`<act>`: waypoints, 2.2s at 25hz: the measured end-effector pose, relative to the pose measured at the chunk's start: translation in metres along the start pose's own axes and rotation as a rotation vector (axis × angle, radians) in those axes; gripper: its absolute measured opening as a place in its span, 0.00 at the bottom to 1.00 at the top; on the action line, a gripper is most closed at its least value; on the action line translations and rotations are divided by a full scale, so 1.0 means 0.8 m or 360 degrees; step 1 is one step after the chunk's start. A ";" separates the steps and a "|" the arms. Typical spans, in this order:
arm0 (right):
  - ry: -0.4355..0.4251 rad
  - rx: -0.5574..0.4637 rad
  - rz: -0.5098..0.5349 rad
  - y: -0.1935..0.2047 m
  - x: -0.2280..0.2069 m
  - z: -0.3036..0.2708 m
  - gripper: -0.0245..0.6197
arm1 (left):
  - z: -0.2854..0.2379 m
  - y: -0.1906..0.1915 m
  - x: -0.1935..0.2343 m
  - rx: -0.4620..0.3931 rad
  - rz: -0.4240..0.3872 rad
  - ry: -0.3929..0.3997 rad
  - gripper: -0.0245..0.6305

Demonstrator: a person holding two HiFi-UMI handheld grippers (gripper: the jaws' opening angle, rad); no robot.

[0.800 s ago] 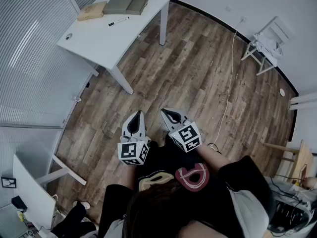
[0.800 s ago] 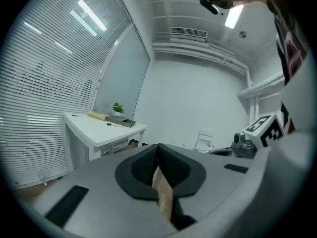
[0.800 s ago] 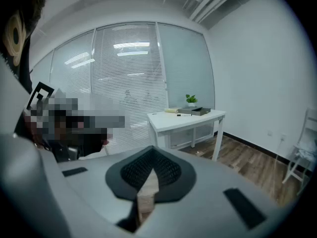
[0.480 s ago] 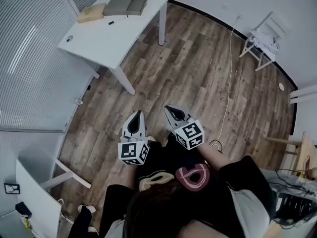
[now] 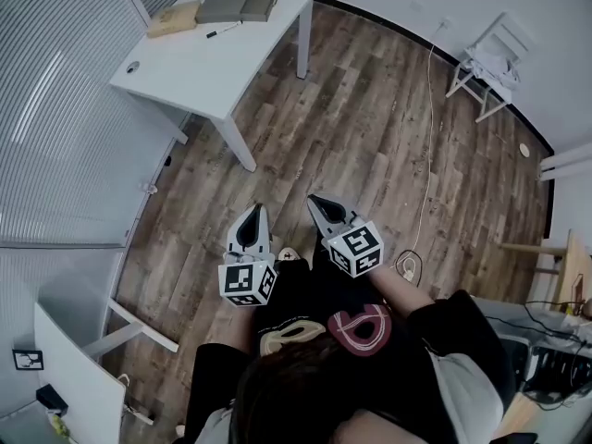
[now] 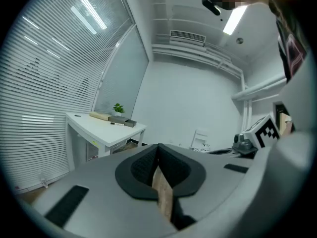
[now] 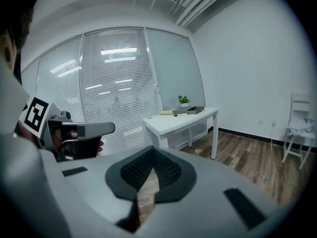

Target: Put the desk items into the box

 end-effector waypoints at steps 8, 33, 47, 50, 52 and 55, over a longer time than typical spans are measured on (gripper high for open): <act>0.0053 0.0004 -0.0032 -0.001 -0.006 0.003 0.05 | 0.000 -0.004 -0.001 -0.0008 -0.0007 0.0036 0.06; -0.0085 0.0015 0.0028 -0.034 -0.174 -0.136 0.05 | -0.182 -0.053 0.018 -0.0065 0.0035 -0.0091 0.06; -0.0252 -0.0052 0.0035 -0.062 -0.285 -0.207 0.05 | -0.298 -0.081 0.021 -0.0168 0.0193 -0.0220 0.06; -0.0276 -0.0057 0.0027 -0.064 -0.311 -0.218 0.05 | -0.323 -0.083 0.014 -0.0179 0.0190 -0.0247 0.06; -0.0290 -0.0059 0.0023 -0.063 -0.325 -0.224 0.05 | -0.339 -0.083 0.010 -0.0185 0.0179 -0.0257 0.06; -0.0330 -0.0069 -0.0021 -0.055 -0.345 -0.228 0.05 | -0.356 -0.077 0.003 -0.0179 0.0173 -0.0267 0.06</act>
Point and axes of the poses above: the fingertips, and each gripper's own axes: z backward along the fingers, x to its left, y out of its underside, the point moved 8 cm from there along z, backward along the fingers, and after that the axes turned 15 degrees about z, right-handed, at the moved point
